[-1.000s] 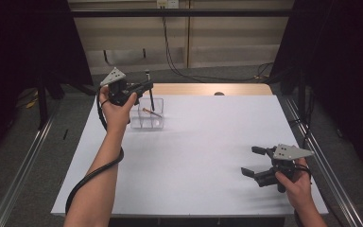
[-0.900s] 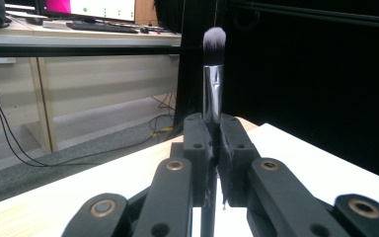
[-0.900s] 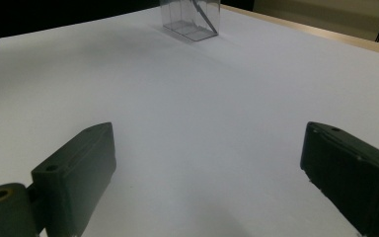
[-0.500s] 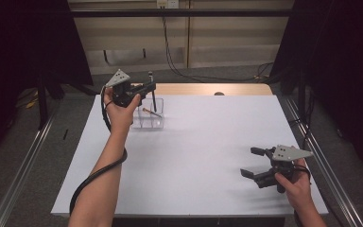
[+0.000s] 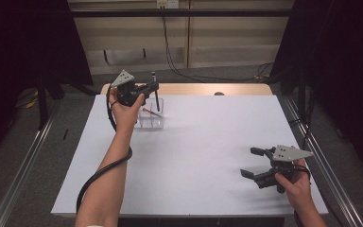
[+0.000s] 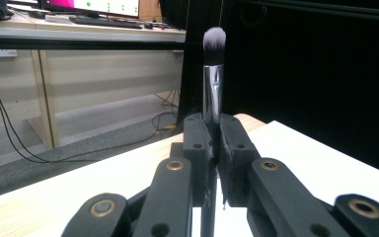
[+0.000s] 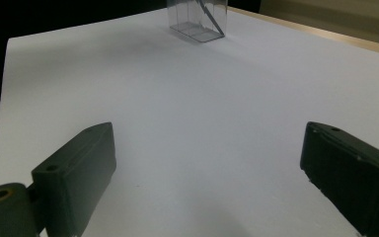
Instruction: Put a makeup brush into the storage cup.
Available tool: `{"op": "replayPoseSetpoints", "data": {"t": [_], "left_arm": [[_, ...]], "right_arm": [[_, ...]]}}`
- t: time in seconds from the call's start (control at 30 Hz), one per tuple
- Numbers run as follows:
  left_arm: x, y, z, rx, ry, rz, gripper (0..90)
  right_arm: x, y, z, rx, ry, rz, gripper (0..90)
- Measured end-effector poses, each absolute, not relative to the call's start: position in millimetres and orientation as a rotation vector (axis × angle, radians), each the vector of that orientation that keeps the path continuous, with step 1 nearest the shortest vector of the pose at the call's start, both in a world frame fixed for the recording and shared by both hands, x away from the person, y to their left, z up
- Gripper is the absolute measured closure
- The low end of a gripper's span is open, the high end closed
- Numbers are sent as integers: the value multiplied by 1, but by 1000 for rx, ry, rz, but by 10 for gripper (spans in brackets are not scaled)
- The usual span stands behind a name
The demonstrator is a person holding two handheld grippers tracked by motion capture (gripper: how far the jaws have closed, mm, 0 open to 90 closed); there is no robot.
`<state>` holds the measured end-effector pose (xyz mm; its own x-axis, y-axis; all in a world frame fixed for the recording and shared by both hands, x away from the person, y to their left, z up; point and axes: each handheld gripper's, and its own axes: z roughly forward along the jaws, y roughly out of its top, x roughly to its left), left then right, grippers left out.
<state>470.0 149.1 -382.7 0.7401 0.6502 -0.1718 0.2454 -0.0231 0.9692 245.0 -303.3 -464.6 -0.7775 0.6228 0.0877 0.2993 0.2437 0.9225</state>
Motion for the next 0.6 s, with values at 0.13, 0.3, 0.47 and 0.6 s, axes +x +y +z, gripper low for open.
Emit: {"op": "replayPoseSetpoints", "data": {"t": [0.13,0.3,0.47,0.6], "left_arm": [[470,148,-386,1591,746,373,835],[469,145,-392,1602,756,373,835],[468,146,-397,1610,762,372,835],[467,147,-398,1617,758,375,835]], "right_arm": [[244,-304,-466,856,2229,1545,68],[244,-303,-465,850,2224,1546,68],[245,-302,-465,844,2227,1550,67],[245,-302,-465,842,2228,1550,68]]}}
